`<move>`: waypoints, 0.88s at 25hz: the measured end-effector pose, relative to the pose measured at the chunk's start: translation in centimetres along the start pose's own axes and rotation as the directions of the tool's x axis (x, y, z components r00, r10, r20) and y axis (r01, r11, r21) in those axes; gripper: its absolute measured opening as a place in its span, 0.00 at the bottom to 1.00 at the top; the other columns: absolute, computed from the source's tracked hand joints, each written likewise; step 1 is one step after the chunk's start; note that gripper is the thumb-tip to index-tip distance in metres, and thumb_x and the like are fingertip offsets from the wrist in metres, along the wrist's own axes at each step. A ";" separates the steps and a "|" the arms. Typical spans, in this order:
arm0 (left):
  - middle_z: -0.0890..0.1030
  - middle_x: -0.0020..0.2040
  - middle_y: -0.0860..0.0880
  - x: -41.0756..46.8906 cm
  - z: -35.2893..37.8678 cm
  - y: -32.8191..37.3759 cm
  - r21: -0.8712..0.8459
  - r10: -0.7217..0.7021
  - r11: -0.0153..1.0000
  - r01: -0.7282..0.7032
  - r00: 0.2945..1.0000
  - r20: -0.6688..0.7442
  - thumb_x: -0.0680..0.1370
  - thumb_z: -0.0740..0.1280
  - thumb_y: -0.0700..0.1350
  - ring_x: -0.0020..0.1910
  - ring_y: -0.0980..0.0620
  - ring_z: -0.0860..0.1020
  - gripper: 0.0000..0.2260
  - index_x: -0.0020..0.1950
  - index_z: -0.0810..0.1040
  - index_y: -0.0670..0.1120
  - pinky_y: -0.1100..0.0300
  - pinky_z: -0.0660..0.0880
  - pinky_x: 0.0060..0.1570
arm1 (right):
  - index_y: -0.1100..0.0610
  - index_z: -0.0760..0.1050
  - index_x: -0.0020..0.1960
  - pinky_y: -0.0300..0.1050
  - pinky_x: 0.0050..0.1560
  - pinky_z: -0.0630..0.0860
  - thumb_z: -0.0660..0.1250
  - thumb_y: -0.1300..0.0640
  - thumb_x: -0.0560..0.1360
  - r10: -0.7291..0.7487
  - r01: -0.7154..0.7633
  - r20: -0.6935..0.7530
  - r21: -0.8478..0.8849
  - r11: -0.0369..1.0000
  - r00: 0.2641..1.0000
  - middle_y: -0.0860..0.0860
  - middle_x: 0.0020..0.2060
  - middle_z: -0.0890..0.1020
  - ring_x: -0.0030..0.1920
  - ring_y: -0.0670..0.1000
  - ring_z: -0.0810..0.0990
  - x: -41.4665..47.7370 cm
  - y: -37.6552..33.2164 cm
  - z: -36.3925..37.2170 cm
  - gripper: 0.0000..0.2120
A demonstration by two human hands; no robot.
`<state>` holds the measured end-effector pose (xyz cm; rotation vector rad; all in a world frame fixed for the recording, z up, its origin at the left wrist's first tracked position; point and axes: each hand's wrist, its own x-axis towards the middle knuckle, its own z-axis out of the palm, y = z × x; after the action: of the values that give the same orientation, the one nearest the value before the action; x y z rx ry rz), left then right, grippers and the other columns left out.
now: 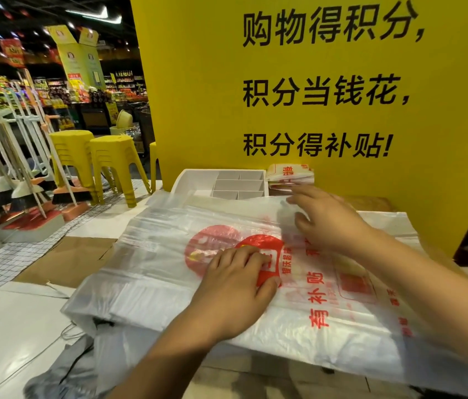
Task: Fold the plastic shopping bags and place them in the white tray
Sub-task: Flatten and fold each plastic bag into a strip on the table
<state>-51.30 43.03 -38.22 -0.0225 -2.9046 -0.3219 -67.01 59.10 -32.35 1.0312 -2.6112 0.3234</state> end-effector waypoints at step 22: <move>0.76 0.64 0.61 -8.7 -3.9 -4.3 -0.056 0.135 0.988 -0.146 0.977 -0.166 0.79 0.53 0.65 0.65 0.58 0.71 0.22 0.65 0.78 0.60 0.53 0.67 0.67 | 0.40 0.65 0.74 0.43 0.72 0.65 0.41 0.24 0.73 0.014 -0.018 0.195 0.018 1.000 0.981 0.37 0.72 0.68 0.71 0.43 0.66 -17.9 -5.4 -3.0 0.38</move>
<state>-42.11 38.10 -37.31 -0.2030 -2.7122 -0.3787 -50.29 67.34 -35.67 1.0995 -2.7960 0.2645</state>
